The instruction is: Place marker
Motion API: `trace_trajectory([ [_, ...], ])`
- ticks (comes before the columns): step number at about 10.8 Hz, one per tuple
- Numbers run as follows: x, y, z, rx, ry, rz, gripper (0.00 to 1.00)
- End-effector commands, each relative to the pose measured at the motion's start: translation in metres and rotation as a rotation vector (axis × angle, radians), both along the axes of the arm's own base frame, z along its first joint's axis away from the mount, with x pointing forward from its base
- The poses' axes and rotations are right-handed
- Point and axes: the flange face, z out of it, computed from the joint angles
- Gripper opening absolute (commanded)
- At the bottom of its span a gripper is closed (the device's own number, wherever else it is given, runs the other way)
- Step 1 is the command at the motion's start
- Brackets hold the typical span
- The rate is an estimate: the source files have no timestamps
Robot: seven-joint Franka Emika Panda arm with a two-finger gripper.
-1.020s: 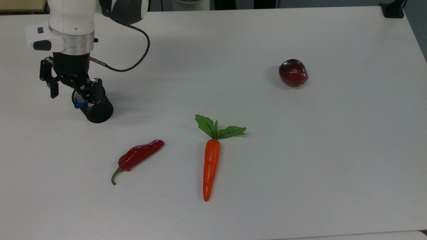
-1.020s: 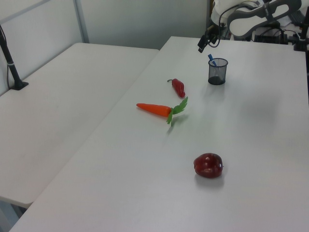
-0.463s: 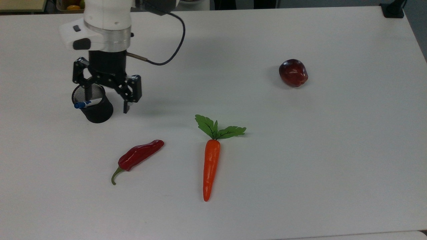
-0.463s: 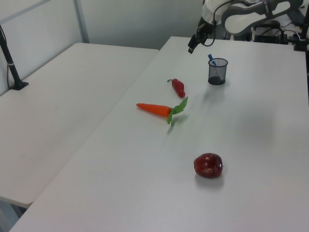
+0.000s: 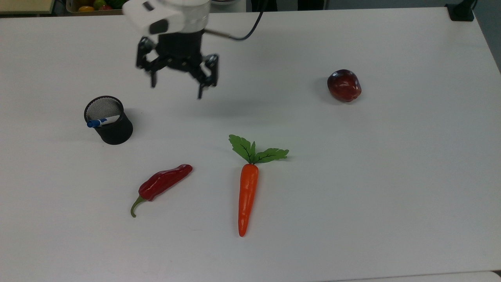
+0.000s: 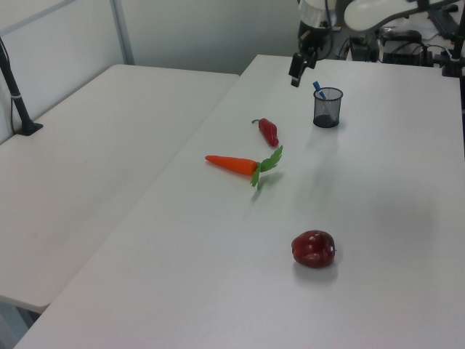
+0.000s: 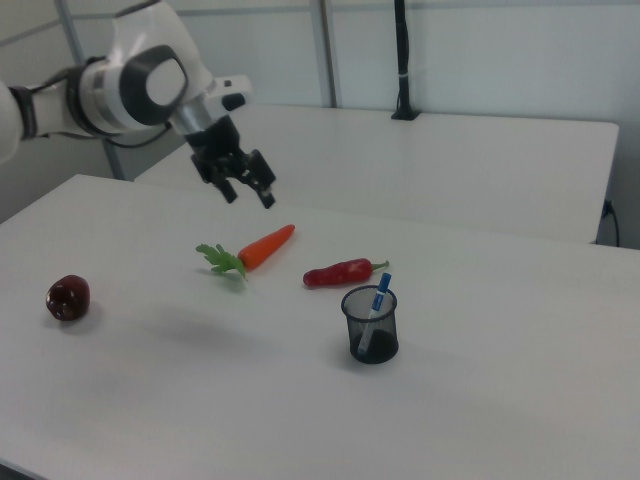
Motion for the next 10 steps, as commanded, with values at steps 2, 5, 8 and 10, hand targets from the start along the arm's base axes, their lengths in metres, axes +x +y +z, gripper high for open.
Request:
trace_trajectory([
  [2, -0.068, 0.021, 0.055, 0.081, 0.2, 0.192, 1.0],
  [5, -0.09, 0.009, 0.071, 0.085, 0.26, 0.166, 1.0],
  [8, -0.095, 0.004, 0.076, 0.086, 0.264, 0.144, 1.0],
  [10, -0.096, 0.002, 0.077, 0.085, 0.275, 0.141, 1.0],
])
